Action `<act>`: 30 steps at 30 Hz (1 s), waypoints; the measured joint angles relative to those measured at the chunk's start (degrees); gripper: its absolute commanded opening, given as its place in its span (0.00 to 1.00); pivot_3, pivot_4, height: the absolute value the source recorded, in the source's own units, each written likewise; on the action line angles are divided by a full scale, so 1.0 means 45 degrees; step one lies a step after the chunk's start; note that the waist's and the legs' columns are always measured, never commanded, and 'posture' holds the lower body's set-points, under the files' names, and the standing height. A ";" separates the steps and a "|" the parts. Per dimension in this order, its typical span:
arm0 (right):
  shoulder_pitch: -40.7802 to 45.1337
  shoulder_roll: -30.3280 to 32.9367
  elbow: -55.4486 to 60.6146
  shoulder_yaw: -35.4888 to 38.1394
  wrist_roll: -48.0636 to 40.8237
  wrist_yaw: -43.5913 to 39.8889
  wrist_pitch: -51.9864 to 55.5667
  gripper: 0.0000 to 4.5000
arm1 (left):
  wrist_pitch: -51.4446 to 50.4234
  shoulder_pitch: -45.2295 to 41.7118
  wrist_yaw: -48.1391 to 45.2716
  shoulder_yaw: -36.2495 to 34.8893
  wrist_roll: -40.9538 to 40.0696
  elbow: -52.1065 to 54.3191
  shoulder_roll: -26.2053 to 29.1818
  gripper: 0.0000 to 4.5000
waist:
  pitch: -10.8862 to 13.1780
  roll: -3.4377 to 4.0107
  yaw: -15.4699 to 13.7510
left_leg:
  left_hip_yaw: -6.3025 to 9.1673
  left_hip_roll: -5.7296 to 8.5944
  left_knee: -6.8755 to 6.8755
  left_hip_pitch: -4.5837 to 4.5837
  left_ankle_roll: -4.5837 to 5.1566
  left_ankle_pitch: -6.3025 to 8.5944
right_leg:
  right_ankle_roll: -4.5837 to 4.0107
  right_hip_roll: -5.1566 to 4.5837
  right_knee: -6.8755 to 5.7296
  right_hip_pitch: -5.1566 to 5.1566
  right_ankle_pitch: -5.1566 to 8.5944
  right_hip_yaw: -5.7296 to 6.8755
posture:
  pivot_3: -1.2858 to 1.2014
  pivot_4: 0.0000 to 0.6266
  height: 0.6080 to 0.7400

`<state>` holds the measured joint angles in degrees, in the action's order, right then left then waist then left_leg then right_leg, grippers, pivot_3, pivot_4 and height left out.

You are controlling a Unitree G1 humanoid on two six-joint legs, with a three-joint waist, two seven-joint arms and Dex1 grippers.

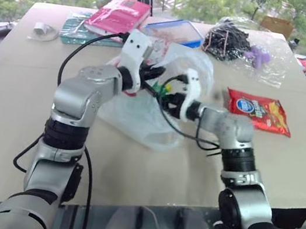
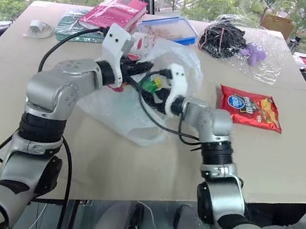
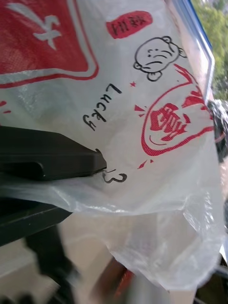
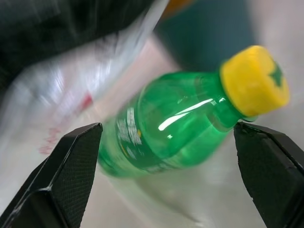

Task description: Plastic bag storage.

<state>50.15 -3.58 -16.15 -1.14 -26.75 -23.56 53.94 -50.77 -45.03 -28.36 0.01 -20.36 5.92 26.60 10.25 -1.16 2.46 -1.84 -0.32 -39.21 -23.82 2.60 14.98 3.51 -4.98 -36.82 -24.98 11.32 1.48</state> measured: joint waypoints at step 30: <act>-0.7754 1.1237 0.7685 -0.0275 0.1867 -0.4006 -0.2347 0.99 | 0.0329 0.0095 -0.0361 0.0143 0.0238 -0.0120 0.0098 0.00 | -0.0007 -0.0019 -0.0463 | 0.0008 0.0008 -0.0040 0.0010 0.0067 0.0038 | 0.0007 -0.0014 0.0051 0.0060 0.0003 0.0014 | 0.52 0.24 1.00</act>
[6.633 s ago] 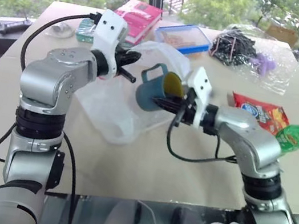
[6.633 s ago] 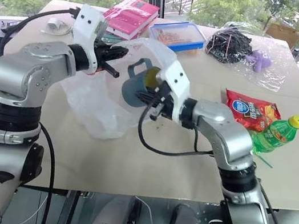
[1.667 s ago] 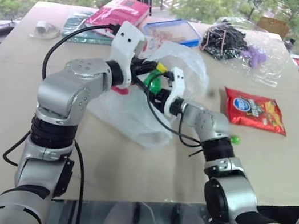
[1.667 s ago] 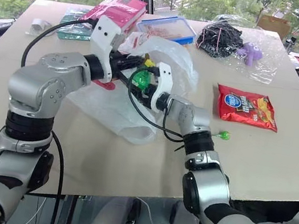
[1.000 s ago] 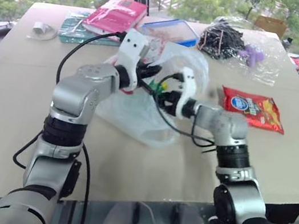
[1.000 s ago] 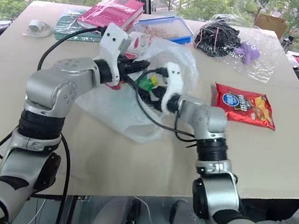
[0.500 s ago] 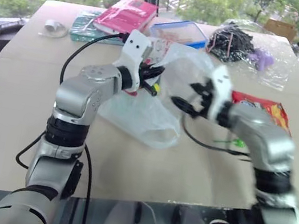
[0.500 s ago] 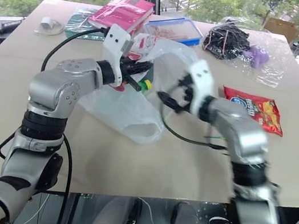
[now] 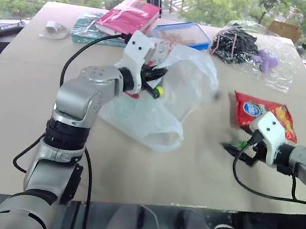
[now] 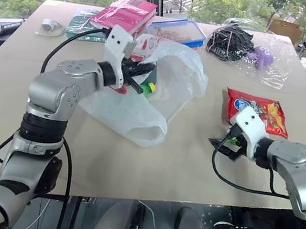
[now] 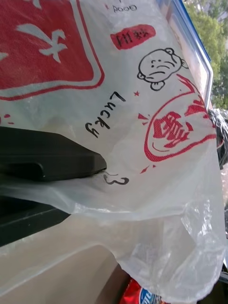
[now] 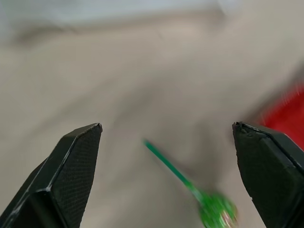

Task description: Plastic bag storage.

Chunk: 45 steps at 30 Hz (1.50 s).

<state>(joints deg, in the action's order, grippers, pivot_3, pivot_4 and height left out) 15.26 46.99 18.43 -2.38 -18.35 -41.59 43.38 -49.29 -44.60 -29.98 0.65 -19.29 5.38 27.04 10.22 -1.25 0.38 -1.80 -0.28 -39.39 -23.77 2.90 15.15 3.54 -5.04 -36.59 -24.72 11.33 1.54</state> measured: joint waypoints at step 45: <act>0.8923 -0.8597 -1.1433 -0.3539 0.3012 0.1137 -0.5047 0.72 | -0.0386 0.0135 0.0074 -0.0155 -0.0245 0.0861 0.0420 0.00 | 0.0001 0.0000 0.0107 | 0.0021 0.0008 0.0024 -0.0014 -0.0052 -0.0031 | -0.0003 0.0004 -0.0017 -0.0010 -0.0003 0.0020 | 0.52 0.24 1.00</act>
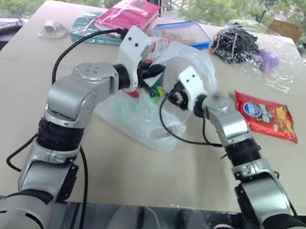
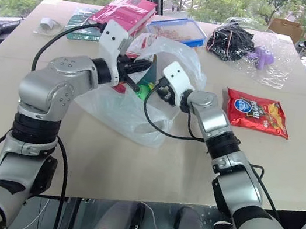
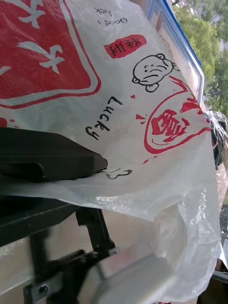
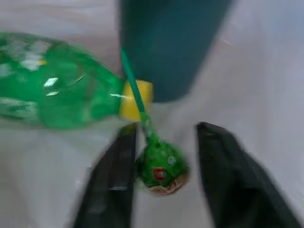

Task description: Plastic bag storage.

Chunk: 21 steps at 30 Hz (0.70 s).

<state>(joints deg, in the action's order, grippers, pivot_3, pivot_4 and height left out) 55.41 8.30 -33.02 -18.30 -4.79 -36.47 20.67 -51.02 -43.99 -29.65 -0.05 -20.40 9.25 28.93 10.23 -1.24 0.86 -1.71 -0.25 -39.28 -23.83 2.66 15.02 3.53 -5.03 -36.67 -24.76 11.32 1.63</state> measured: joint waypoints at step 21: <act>-0.7291 0.5509 1.4893 0.4526 -0.1605 0.0602 0.6669 0.98 | 0.0337 0.0015 0.0159 -0.0104 0.0148 -0.0823 -0.0235 0.00 | 0.0000 0.0000 -0.0075 | 0.0005 0.0001 -0.0019 0.0021 0.0044 0.0026 | -0.0001 -0.0009 -0.0014 0.0012 0.0002 0.0001 | 0.52 0.24 1.00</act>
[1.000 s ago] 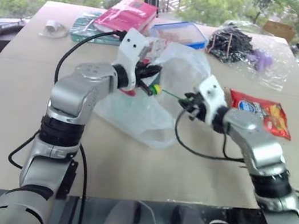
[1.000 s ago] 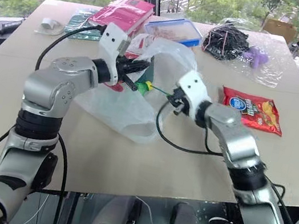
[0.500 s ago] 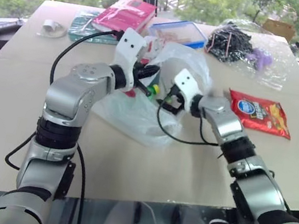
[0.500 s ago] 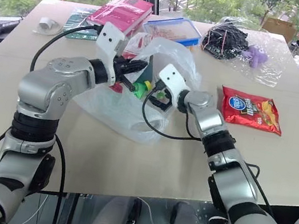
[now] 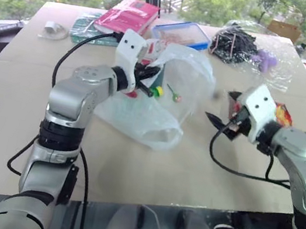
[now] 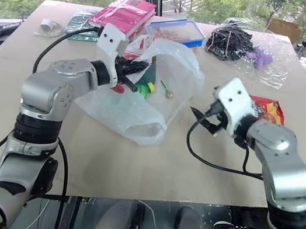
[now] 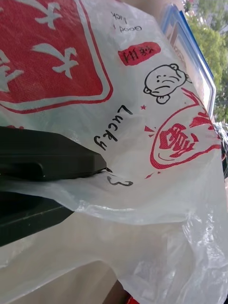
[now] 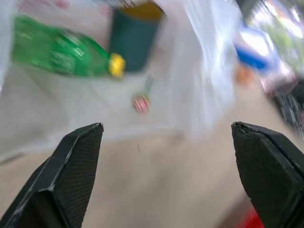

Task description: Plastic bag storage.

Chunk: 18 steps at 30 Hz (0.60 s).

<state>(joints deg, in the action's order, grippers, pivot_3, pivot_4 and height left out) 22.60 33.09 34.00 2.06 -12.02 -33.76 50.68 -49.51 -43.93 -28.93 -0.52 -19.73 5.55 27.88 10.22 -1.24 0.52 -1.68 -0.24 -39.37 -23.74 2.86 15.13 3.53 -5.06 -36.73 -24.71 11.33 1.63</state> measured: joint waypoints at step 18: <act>-0.3494 0.2864 -0.6546 -0.0083 0.5089 0.2338 -0.7274 0.98 | 0.0219 -0.0121 -0.0116 0.0133 0.0108 -0.0215 0.0017 0.00 | -0.0001 -0.0003 0.0027 | -0.0039 -0.0004 -0.0008 0.0008 -0.0023 -0.0015 | 0.0005 0.0006 0.0015 0.0001 0.0001 -0.0036 | 0.52 0.24 1.00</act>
<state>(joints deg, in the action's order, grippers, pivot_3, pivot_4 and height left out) 6.88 45.98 4.55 1.69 10.88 -23.24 17.95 -48.52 -44.47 -29.46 0.08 -19.24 4.58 27.95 10.22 -1.26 0.64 -1.86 -0.26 -39.40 -23.70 2.76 15.07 3.55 -5.04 -36.66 -24.70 11.34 1.47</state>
